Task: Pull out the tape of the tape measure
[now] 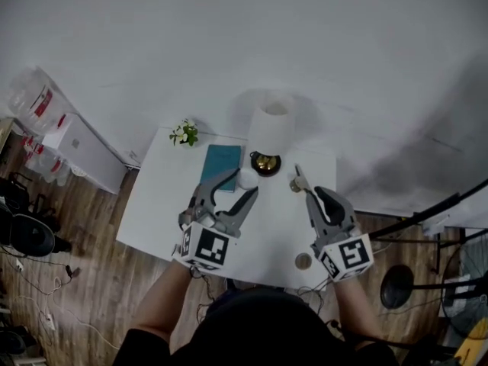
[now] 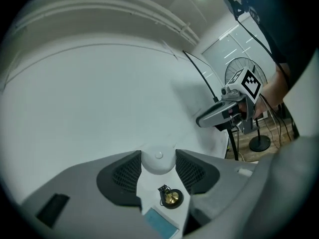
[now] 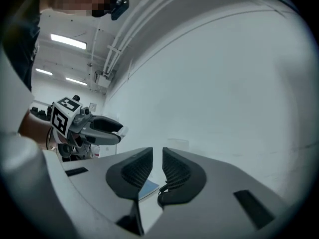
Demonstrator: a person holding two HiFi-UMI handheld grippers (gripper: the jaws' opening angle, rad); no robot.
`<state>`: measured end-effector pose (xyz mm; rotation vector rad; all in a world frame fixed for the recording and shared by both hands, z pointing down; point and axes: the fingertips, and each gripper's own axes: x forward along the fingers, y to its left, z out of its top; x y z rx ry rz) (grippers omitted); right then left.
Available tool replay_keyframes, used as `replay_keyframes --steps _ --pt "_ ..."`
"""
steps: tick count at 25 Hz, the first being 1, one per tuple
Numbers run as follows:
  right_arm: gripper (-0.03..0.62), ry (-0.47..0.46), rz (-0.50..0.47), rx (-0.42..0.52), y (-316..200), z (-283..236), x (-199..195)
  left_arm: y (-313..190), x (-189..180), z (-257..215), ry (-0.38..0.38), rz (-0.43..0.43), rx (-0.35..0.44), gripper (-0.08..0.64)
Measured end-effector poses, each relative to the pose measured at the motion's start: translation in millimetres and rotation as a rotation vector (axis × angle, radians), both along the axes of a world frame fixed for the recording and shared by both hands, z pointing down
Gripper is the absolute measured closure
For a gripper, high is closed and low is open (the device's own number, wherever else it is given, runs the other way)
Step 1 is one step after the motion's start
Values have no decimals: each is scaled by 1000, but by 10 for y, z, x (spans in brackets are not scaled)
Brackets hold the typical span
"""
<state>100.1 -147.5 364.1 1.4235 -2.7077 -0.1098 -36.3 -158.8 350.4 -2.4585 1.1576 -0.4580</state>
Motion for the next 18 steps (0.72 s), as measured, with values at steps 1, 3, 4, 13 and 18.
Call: replay_keyframes --steps 1,3,4,13,18 --pt "526 26 -4 28 -7 -107 -34 14 3 -103 -12 -9 35 347" --pt "526 84 1 67 -11 -291 -83 43 8 -279 -39 -32 98 347" --pt "525 116 6 86 -8 -369 -105 61 11 -358 -48 -43 124 347" --pt "512 340 3 260 49 -810 -505 194 155 -815 -144 -66 313 347" --pt "509 420 -59 345 77 -792 -748 201 234 -776 -184 -53 325 347"
